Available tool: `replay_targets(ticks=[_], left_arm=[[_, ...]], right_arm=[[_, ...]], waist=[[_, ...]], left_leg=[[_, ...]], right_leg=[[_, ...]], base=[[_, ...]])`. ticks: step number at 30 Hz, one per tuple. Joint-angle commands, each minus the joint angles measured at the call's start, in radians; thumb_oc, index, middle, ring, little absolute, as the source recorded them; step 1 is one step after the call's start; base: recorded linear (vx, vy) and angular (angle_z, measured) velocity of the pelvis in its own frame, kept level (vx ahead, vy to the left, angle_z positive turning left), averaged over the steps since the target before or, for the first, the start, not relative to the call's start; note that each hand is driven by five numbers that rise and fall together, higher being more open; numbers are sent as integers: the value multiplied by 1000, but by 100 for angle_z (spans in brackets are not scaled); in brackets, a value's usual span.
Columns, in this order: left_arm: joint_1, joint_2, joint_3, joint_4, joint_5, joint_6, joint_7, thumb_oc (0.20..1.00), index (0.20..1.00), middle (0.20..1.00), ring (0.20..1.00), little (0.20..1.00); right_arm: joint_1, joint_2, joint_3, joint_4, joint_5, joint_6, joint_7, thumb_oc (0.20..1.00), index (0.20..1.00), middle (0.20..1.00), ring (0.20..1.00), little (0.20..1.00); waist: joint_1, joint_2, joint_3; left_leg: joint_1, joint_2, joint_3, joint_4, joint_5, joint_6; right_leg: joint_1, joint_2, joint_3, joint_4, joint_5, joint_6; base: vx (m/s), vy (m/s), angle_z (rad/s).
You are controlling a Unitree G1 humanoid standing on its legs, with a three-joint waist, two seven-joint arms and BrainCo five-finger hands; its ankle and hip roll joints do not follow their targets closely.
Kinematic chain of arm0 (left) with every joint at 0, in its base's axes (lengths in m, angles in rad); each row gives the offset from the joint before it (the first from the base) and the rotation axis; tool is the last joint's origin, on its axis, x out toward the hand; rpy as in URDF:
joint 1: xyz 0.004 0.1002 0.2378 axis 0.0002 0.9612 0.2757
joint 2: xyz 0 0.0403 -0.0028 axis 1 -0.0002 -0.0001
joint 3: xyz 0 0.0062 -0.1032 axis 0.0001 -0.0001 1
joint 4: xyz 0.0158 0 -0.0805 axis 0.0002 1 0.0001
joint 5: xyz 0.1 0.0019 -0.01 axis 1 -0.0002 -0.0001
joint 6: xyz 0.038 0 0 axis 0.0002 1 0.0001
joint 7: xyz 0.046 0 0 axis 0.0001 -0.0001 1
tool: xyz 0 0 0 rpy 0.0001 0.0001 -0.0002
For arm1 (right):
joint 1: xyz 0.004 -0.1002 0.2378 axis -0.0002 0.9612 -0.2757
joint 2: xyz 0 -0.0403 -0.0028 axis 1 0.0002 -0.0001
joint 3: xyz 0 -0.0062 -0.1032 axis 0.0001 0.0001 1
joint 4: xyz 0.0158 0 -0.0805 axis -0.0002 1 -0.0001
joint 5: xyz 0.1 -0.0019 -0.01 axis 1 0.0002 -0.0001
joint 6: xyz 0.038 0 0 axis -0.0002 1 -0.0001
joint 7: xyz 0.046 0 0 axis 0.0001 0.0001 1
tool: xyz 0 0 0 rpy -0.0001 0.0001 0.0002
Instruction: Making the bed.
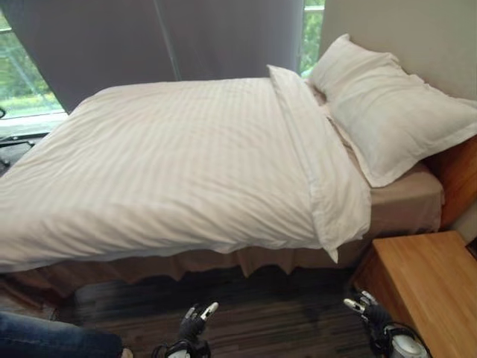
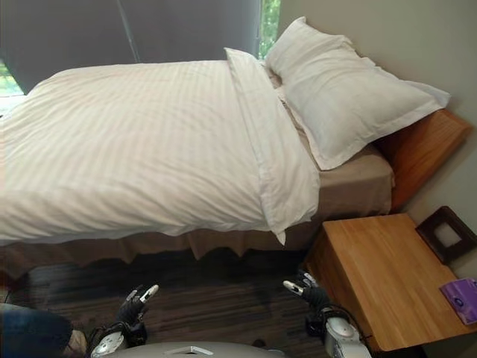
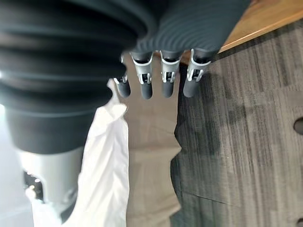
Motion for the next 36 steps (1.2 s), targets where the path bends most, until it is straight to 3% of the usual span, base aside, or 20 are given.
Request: replay_targets(ticks=[1, 3, 6, 7, 9, 10, 12, 15, 17, 20, 23, 24, 25, 26, 27, 28, 29, 31, 33, 36], left_arm=[[-88, 75, 0, -56, 1, -47, -6, 1000, 1000, 1000, 1000, 1000], [-91, 90, 6, -71, 26, -48, -10, 1000, 1000, 1000, 1000, 1000], [-101, 91, 11, -96, 17, -50, -16, 1000, 1000, 1000, 1000, 1000], [-101, 91, 11, -96, 17, -50, -16, 1000, 1000, 1000, 1000, 1000], [-137, 89, 6, -117, -17, -57, -7, 1000, 1000, 1000, 1000, 1000], [-167, 84, 3, -135, -70, -58, -3, 1000, 1000, 1000, 1000, 1000], [-176, 78, -7, -172, -120, -53, -12, 1000, 1000, 1000, 1000, 1000], [-149, 95, -15, -231, -134, -46, -38, 1000, 1000, 1000, 1000, 1000], [-138, 123, -1, -239, -124, -36, -47, 1000, 1000, 1000, 1000, 1000], [-101, 187, 45, -260, -19, -39, -43, 1000, 1000, 1000, 1000, 1000], [-83, 233, 82, -256, 71, -53, -18, 1000, 1000, 1000, 1000, 1000], [-88, 262, 96, -238, 105, -68, -5, 1000, 1000, 1000, 1000, 1000], [-98, 264, 125, -185, 85, -79, 18, 1000, 1000, 1000, 1000, 1000], [-91, 258, 137, -192, 82, -73, 18, 1000, 1000, 1000, 1000, 1000], [-91, 258, 137, -192, 82, -73, 18, 1000, 1000, 1000, 1000, 1000], [-78, 235, 146, -179, 75, -64, 26, 1000, 1000, 1000, 1000, 1000], [-78, 228, 140, -176, 94, -57, 28, 1000, 1000, 1000, 1000, 1000], [-79, 220, 132, -172, 104, -56, 31, 1000, 1000, 1000, 1000, 1000], [-70, 184, 125, -175, 71, -57, 28, 1000, 1000, 1000, 1000, 1000], [-35, 133, 99, -182, 9, -57, 13, 1000, 1000, 1000, 1000, 1000]], right_arm=[[-108, -38, -3, -58, -14, -65, 7, 1000, 1000, 1000, 1000, 1000], [-110, -47, -3, -55, -18, -57, 14, 1000, 1000, 1000, 1000, 1000], [-67, -53, -36, -66, 2, -51, 18, 1000, 1000, 1000, 1000, 1000], [-67, -53, -36, -67, 2, -51, 18, 1000, 1000, 1000, 1000, 1000], [-37, -35, -65, -48, 21, -51, 7, 1000, 1000, 1000, 1000, 1000], [-7, -19, -94, -26, 32, -50, -8, 1000, 1000, 1000, 1000, 1000], [27, 1, -130, -1, 52, -49, -27, 1000, 1000, 1000, 1000, 1000], [47, 9, -167, 3, 66, -42, -23, 1000, 1000, 1000, 1000, 1000], [42, 31, -180, -6, 76, -42, -21, 1000, 1000, 1000, 1000, 1000], [26, 42, -197, -15, 61, -33, -20, 1000, 1000, 1000, 1000, 1000], [12, 52, -181, -17, 70, -34, -9, 1000, 1000, 1000, 1000, 1000], [-2, 60, -158, -6, 79, -36, 5, 1000, 1000, 1000, 1000, 1000], [-17, 54, -122, -13, 76, -40, 23, 1000, 1000, 1000, 1000, 1000], [-13, 51, -120, -28, 78, -40, 22, 1000, 1000, 1000, 1000, 1000], [-14, 52, -120, -28, 78, -40, 22, 1000, 1000, 1000, 1000, 1000], [-9, 43, -104, -45, 88, -42, 33, 1000, 1000, 1000, 1000, 1000], [-6, 42, -99, -41, 89, -41, 35, 1000, 1000, 1000, 1000, 1000], [-6, 43, -93, -35, 89, -40, 36, 1000, 1000, 1000, 1000, 1000], [-18, 46, -72, -46, 78, -33, 38, 1000, 1000, 1000, 1000, 1000], [-37, 32, -51, -57, 67, -28, 32, 1000, 1000, 1000, 1000, 1000]], waist=[[35, -56, 87], [32, -79, 83], [4, -78, 66], [2, -79, 64], [-44, -68, 50], [-91, -50, 30], [-123, -22, 17], [-141, -1, 13], [-120, -16, 19], [-90, -41, 28], [-84, -66, 38], [-101, -65, 43], [-107, -53, 47], [-102, -50, 43], [-103, -51, 41], [-99, -47, 17], [-99, -46, 8], [-95, -49, 4], [-76, -59, -5], [-57, -64, -24]], left_leg=[[-102, -95, 43, 62, 85, 55], [-89, -79, 84, 177, 6, 65], [4, 11, 180, 216, -21, 59], [2, 10, 179, 213, -18, 59], [95, 101, 241, 226, 5, 32], [182, 182, 335, 216, 30, 0], [237, 238, 391, 209, 40, -41], [214, 204, 408, 166, -54, -43], [240, 133, 421, 11, -150, -29], [232, 48, 393, -42, -183, 0], [203, 7, 379, -46, -169, 29], [186, -4, 354, -46, -157, 42], [166, -18, 313, -46, -130, 63], [160, -25, 304, -46, -128, 69], [156, -25, 303, -46, -126, 69], [137, -58, 288, -46, -115, 95], [134, -70, 283, -46, -114, 101], [133, -82, 279, -46, -111, 104], [128, -99, 277, -46, -104, 106], [126, -94, 285, -46, -103, 104]], right_leg=[[-106, 14, -34, 187, -92, -43], [-131, -26, -53, 176, -60, -34], [-160, -65, -110, 168, -35, -29], [-161, -67, -112, 167, -34, -29], [-183, -105, -180, 184, -25, -28], [-198, -137, -241, 212, -40, -27], [-214, -177, -301, 247, -58, -4], [-241, -256, -331, 297, -18, 47], [-226, -342, -341, 237, 90, 122], [-196, -411, -345, 153, 278, 181], [-216, -432, -280, 143, 324, 181], [-240, -379, -117, 181, 283, 170], [-224, -215, 81, 267, 156, 134], [-204, -181, 78, 268, 106, 115], [-206, -182, 78, 266, 108, 115], [-209, -54, 48, 304, 12, 62], [-216, -23, 48, 314, -10, 50], [-211, -10, 44, 308, -18, 40], [-168, -37, 10, 238, -2, 40], [-133, -35, 44, 169, 3, 40]], base=[[-319, -7, 96], [-254, 9, 64], [-191, 68, 31], [-107, 91, 83], [-118, 180, 135], [-145, 334, 110], [-180, 367, 157], [-165, 425, 147], [-176, 609, 125], [-94, 391, 66], [-198, 291, 29], [-181, 455, 42], [-204, 531, 69], [-121, 384, 87], [-56, 299, 84], [-34, 283, 74], [-27, 283, 46], [-4, 86, 15], [-9, 33, 6], [-4, -18, 1]])
